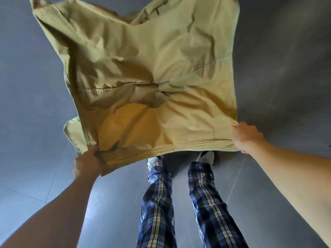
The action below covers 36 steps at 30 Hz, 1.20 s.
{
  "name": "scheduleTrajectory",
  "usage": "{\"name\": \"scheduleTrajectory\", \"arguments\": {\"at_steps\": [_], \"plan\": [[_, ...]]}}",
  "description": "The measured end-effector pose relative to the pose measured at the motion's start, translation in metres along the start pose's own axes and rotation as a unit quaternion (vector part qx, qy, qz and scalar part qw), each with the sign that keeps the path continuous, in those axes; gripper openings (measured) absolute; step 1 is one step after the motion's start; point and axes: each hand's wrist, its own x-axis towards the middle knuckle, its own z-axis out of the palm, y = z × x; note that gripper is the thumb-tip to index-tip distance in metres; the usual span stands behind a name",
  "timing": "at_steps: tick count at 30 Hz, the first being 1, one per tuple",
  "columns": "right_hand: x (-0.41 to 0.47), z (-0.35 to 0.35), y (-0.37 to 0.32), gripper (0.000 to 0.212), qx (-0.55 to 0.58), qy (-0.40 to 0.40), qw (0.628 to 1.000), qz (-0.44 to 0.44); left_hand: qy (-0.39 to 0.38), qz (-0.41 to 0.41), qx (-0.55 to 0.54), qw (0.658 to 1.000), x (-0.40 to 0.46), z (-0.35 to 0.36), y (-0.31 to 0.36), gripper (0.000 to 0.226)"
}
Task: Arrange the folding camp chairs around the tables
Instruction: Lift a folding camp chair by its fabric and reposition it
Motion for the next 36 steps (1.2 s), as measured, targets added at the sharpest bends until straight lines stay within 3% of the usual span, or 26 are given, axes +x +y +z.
{"name": "scheduleTrajectory", "arguments": {"at_steps": [4,8,12,14,18,23,27,30,33,36], "plan": [[0.032,0.018,-0.009,0.031,-0.046,0.01,0.999,0.002,0.021,0.009,-0.028,0.999,0.021,0.012,-0.014,0.06],[0.037,0.024,-0.022,0.026,-0.054,-0.005,0.997,0.046,0.033,-0.037,-0.057,0.997,0.029,0.022,-0.008,0.088],[0.029,0.026,-0.022,0.035,-0.071,0.03,0.996,0.054,-0.016,-0.012,0.015,1.0,0.038,0.02,-0.015,0.053],[0.019,0.029,-0.027,0.045,-0.096,0.034,0.992,0.071,-0.027,-0.01,0.088,0.996,0.046,0.015,-0.015,0.053],[-0.005,0.019,-0.059,0.087,-0.181,0.124,0.975,-0.041,0.091,0.036,0.046,0.994,0.057,-0.026,0.017,0.044],[-0.021,-0.061,-0.14,0.089,-0.043,0.251,0.953,-0.161,0.241,0.113,-0.107,0.958,0.078,-0.131,0.093,0.071],[-0.033,-0.13,-0.193,0.093,-0.011,0.352,0.902,-0.25,0.319,0.19,-0.119,0.921,0.083,-0.2,0.14,0.091],[-0.039,-0.164,-0.227,0.1,-0.056,0.378,0.878,-0.289,0.252,0.24,-0.093,0.933,0.096,-0.229,0.163,0.09],[-0.041,-0.188,-0.252,0.101,-0.113,0.326,0.893,-0.288,0.175,0.259,-0.033,0.949,0.109,-0.24,0.177,0.073],[-0.038,-0.202,-0.259,0.076,-0.198,0.267,0.917,-0.219,0.197,0.244,0.015,0.949,0.112,-0.239,0.18,0.049]]}}
